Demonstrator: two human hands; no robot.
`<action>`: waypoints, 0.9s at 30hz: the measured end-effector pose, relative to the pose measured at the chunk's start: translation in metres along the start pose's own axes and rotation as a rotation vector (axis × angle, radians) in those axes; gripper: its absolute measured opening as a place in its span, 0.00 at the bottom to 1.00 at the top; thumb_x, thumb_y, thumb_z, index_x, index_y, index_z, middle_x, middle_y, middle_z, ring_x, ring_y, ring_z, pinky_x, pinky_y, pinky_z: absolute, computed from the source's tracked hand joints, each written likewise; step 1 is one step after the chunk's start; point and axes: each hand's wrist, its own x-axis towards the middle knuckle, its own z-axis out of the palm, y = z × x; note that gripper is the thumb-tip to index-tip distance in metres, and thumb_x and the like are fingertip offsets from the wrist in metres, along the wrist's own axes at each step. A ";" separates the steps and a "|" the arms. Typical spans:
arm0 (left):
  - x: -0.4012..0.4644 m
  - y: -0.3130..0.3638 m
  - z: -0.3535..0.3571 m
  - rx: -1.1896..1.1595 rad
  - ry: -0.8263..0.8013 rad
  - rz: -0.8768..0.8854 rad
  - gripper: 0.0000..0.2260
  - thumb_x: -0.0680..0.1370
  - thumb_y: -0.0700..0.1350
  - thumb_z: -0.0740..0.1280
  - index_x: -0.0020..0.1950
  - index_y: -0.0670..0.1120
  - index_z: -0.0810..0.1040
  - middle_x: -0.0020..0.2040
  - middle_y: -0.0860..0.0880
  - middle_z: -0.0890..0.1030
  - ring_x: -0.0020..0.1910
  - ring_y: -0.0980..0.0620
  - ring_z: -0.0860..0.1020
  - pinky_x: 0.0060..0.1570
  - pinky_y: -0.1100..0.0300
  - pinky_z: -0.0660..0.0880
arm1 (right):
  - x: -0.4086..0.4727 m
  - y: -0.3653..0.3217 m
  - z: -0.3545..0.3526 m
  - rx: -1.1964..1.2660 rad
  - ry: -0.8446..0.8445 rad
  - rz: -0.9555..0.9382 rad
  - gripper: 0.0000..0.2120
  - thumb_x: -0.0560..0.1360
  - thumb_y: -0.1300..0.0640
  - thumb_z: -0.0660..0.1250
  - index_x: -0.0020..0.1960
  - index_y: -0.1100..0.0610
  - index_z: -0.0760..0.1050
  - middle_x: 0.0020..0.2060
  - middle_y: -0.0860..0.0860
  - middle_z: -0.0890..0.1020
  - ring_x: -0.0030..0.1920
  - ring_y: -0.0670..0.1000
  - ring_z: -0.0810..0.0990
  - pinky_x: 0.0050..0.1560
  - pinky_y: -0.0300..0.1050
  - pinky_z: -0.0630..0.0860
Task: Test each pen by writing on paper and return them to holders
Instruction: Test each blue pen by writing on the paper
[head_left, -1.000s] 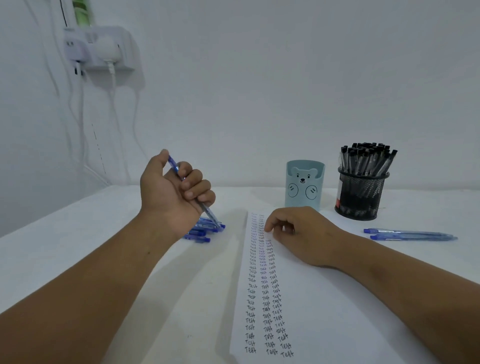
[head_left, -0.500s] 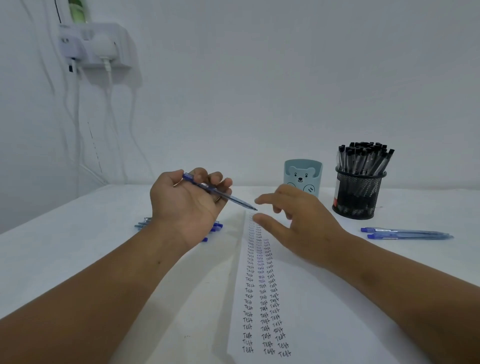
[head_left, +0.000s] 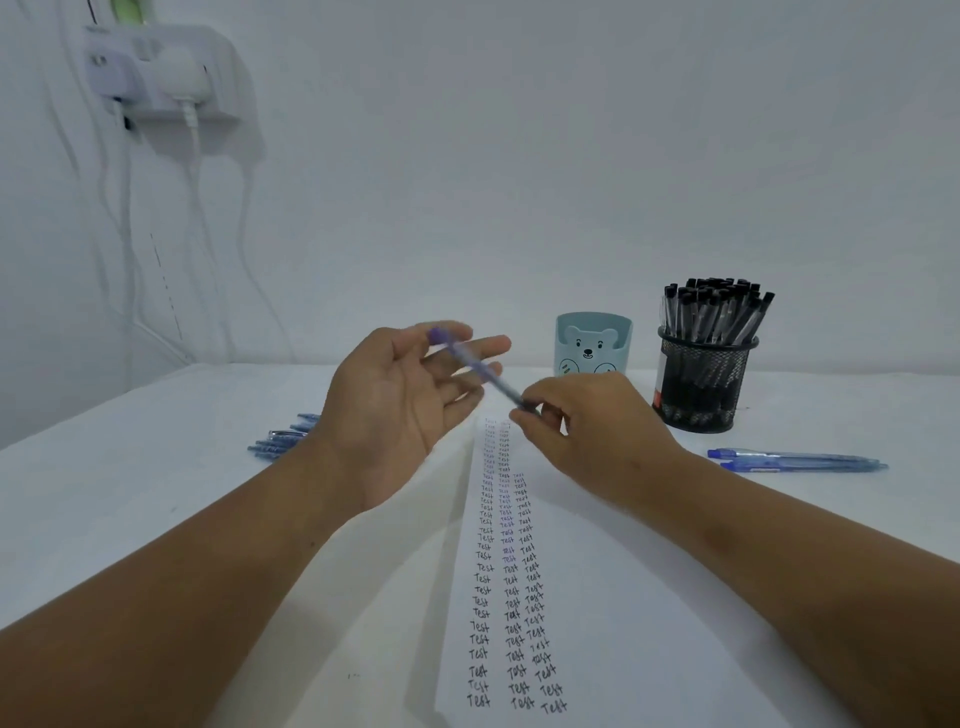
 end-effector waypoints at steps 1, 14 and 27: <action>0.002 -0.001 -0.002 0.150 0.030 0.021 0.15 0.84 0.49 0.51 0.56 0.45 0.76 0.59 0.41 0.84 0.65 0.42 0.79 0.70 0.47 0.71 | 0.000 0.001 0.001 0.044 0.011 0.071 0.07 0.78 0.51 0.69 0.44 0.53 0.81 0.31 0.47 0.80 0.34 0.48 0.76 0.39 0.47 0.76; 0.000 -0.013 -0.036 1.490 -0.227 -0.025 0.10 0.72 0.57 0.76 0.53 0.60 0.85 0.56 0.68 0.80 0.60 0.69 0.73 0.62 0.67 0.67 | 0.003 -0.001 0.002 0.865 -0.285 0.536 0.03 0.71 0.69 0.70 0.39 0.65 0.78 0.31 0.59 0.80 0.26 0.51 0.69 0.28 0.39 0.65; 0.003 -0.015 -0.040 1.447 -0.245 -0.055 0.10 0.72 0.56 0.77 0.53 0.61 0.84 0.57 0.66 0.80 0.61 0.67 0.74 0.67 0.61 0.70 | 0.004 -0.003 0.008 0.544 -0.350 0.453 0.07 0.70 0.57 0.71 0.33 0.56 0.79 0.30 0.51 0.83 0.34 0.48 0.76 0.41 0.47 0.74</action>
